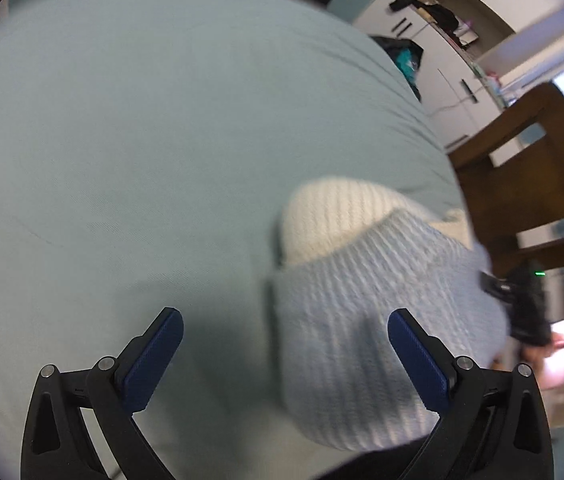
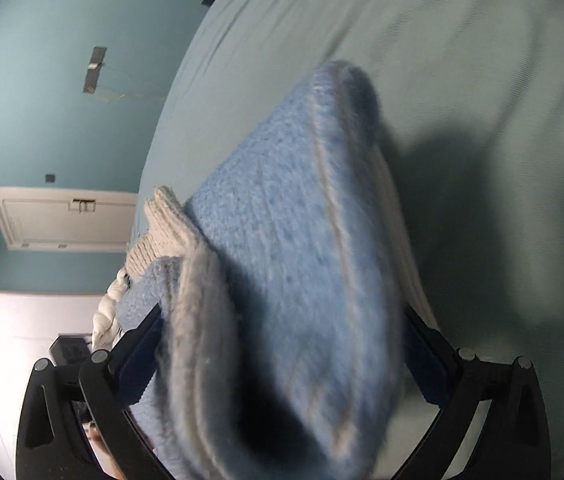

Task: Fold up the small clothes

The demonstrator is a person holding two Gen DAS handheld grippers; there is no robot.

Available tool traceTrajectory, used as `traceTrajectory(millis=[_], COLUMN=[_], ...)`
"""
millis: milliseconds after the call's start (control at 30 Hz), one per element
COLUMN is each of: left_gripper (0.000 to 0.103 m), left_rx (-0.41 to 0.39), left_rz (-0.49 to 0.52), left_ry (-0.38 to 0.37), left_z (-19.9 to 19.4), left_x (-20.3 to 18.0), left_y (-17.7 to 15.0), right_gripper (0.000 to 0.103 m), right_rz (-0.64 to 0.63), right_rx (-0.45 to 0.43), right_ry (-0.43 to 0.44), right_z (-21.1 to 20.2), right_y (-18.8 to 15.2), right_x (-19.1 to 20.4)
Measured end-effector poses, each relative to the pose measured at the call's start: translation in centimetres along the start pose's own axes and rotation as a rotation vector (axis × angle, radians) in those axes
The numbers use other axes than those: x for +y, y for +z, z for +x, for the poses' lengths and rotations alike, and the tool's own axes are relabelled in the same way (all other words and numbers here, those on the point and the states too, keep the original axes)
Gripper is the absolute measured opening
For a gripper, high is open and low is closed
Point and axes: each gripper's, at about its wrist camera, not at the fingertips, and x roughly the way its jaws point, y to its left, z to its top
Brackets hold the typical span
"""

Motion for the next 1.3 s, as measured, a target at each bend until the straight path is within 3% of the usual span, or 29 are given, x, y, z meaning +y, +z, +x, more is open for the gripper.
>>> traceTrajectory(millis=[67, 200, 400, 600, 800, 900, 1067, 1233, 1300], left_gripper=[0.103, 0.103, 0.103, 0.103, 0.101, 0.101, 0.101, 0.101, 0.103], left_rx=[0.074, 0.144, 0.26, 0.222, 0.074, 0.0, -0.127, -0.108, -0.12], left_rz=[-0.052, -0.16, -0.315, -0.211, -0.14, -0.111, -0.171, -0.326, -0.373], left_ry=[-0.098, -0.262, -0.477, -0.437, -0.425, -0.413, -0.402, -0.327, -0.402], left_z=[1.9, 4.4, 8.4, 7.8, 3.2, 0.3, -1.4, 1.2, 1.7], left_x=[0.9, 2.5, 3.7, 0.9, 0.2, 1.7, 6.1, 11.2, 12.2], left_y=[0.2, 0.3, 0.0, 0.5, 3.0, 4.9, 8.3, 8.8, 8.4], right_gripper=[0.102, 0.103, 0.103, 0.102, 0.099, 0.099, 0.098, 0.098, 0.102], right_rz=[0.008, 0.077, 0.061, -0.04, -0.16, -0.221, -0.328, -0.325, -0.31], right_rx=[0.047, 0.16, 0.194, 0.18, 0.146, 0.108, 0.057, 0.065, 0.064], right_ry=[0.053, 0.182, 0.167, 0.123, 0.18, 0.214, 0.229, 0.162, 0.186], right_z=[0.6, 2.3, 3.0, 2.6, 2.6, 3.5, 6.8, 12.1, 13.2], right_y=[0.7, -1.1, -1.9, -3.5, -4.8, -4.7, -4.3, -3.3, -3.4], right_x=[-0.5, -0.8, 0.5, 3.8, 9.3, 12.4, 17.6, 18.8, 17.8])
